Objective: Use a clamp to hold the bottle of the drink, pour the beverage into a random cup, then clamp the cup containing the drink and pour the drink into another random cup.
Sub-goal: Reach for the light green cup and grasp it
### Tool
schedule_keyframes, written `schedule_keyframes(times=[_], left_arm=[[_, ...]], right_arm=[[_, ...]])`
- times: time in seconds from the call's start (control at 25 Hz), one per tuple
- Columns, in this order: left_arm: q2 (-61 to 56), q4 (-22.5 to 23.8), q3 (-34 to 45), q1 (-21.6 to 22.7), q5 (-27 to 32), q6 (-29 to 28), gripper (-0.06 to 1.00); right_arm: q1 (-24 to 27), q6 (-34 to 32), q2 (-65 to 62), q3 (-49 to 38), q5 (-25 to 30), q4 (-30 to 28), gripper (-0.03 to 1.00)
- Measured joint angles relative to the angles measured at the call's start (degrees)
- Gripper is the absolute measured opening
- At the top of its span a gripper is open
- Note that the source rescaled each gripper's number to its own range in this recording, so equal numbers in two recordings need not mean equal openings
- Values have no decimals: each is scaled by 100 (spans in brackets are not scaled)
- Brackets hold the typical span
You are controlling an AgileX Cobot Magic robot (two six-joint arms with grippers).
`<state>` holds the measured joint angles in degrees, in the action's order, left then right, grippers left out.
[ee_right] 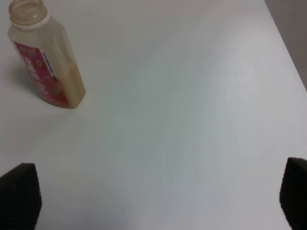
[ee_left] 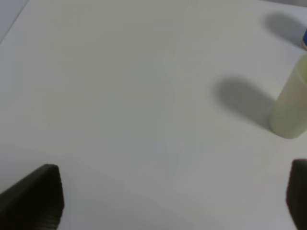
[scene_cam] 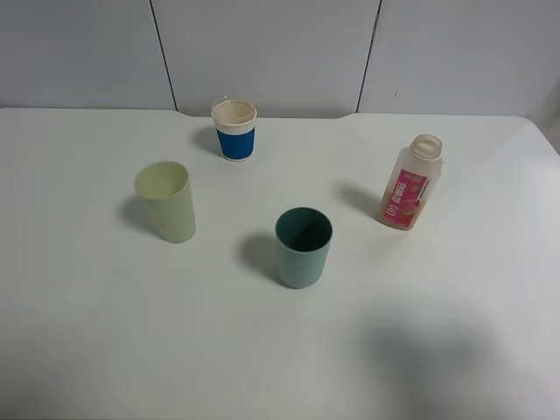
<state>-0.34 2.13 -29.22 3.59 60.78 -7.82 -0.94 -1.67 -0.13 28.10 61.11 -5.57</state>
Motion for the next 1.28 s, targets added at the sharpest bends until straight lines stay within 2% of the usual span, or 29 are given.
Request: schedule_keyframes(times=[0.56,0.68,0.76,0.96,1.12,1.28], left_arm=[[0,0,0,0,0,0,80],[0,0,0,0,0,0,80],[0,0,0,0,0,0,80],[0,0,0,0,0,0,80],[0,0,0,0,0,0,80],[0,0,0,0,0,0,80]], right_arm=[[0,34,198,25,-13,0,100],[0,358,1286,331,-772,0,100],[0,572,1726,432,-1015,0,100],[-145,808,2598,452,-1159,-44,100],[-438,892,3146,452,-1297,-321,100],[-491,964,3263,452,-1363,-347,100]])
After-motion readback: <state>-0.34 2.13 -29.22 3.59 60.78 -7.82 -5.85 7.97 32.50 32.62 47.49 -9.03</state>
